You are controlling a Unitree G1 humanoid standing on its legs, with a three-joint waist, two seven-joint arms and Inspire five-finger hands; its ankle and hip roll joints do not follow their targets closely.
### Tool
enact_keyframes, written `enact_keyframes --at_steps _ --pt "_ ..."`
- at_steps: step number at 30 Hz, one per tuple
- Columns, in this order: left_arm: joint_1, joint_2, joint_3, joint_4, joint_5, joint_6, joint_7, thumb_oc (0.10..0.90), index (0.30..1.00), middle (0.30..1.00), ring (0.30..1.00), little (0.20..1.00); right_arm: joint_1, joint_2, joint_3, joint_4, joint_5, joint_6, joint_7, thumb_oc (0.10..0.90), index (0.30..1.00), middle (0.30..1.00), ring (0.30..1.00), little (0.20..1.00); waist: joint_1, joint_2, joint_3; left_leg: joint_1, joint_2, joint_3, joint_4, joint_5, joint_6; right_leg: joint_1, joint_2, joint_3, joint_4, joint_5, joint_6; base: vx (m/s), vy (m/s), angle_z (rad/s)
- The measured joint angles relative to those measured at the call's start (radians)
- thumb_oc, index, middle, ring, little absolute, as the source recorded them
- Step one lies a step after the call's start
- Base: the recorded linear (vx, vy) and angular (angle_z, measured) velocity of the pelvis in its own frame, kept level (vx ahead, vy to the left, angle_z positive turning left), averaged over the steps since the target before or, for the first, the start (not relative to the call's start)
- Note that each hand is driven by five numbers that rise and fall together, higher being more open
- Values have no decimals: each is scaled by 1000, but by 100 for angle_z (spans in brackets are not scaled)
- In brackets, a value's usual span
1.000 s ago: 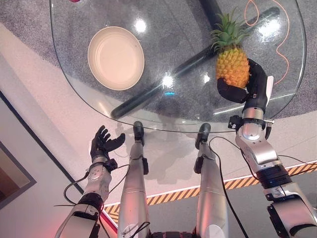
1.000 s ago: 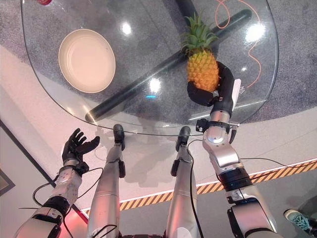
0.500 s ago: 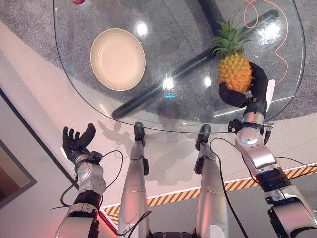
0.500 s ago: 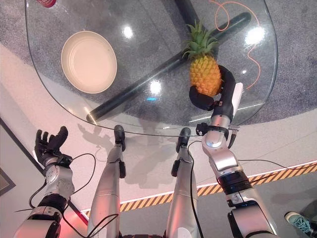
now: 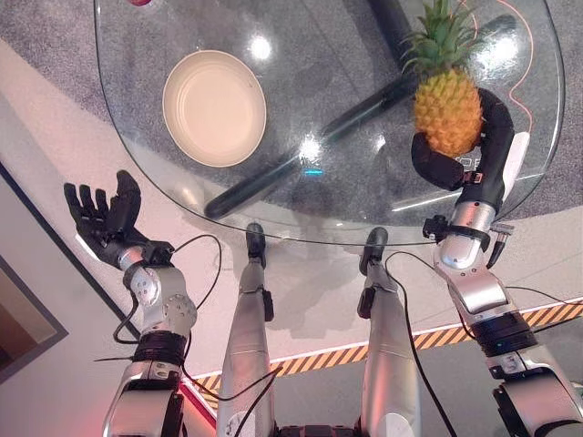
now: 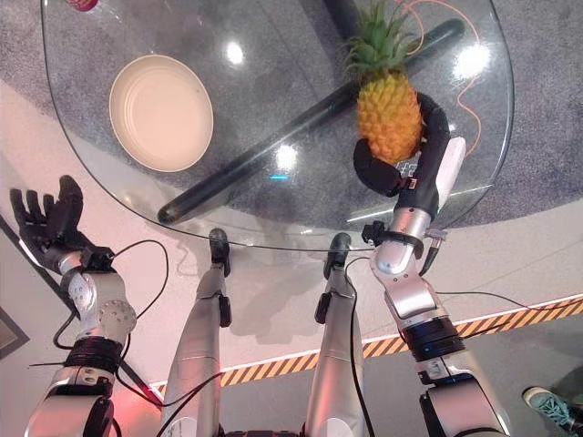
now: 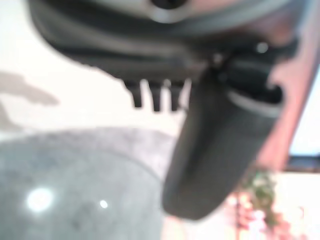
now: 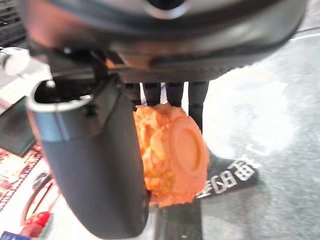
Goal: Pick up the fruit to the plate
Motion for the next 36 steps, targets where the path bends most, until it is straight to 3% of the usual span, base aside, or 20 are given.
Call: enact_keyframes --at_steps 3,7,22,36 --pt "-12 0 -16 -73 46 7 -15 800 900 900 900 900 0 0 0 -4 -6 -18 1 100 300 300 300 200 6 0 0 0 0 -1 0 1 -1 0 0 0 1 0 0 -7 -26 1" --pt "-17 -1 -21 -161 64 19 -127 800 900 900 900 900 1 4 -1 -4 -26 -21 18 100 300 300 300 200 12 0 0 0 0 -1 0 1 -2 0 0 -1 2 0 0 0 0 0" --pt "-50 11 -107 -253 47 116 -387 800 900 900 900 900 0 27 -4 -39 -74 -38 77 100 300 300 300 200 4 -1 0 4 0 -2 0 2 -2 7 0 -2 2 0 0 0 0 0" --pt "-133 19 -179 -288 -34 249 -489 800 900 900 900 900 -60 26 10 -98 -142 -42 117 100 300 300 300 200 -20 -1 0 13 1 1 -4 2 -2 13 0 -1 -1 0 0 0 0 0"
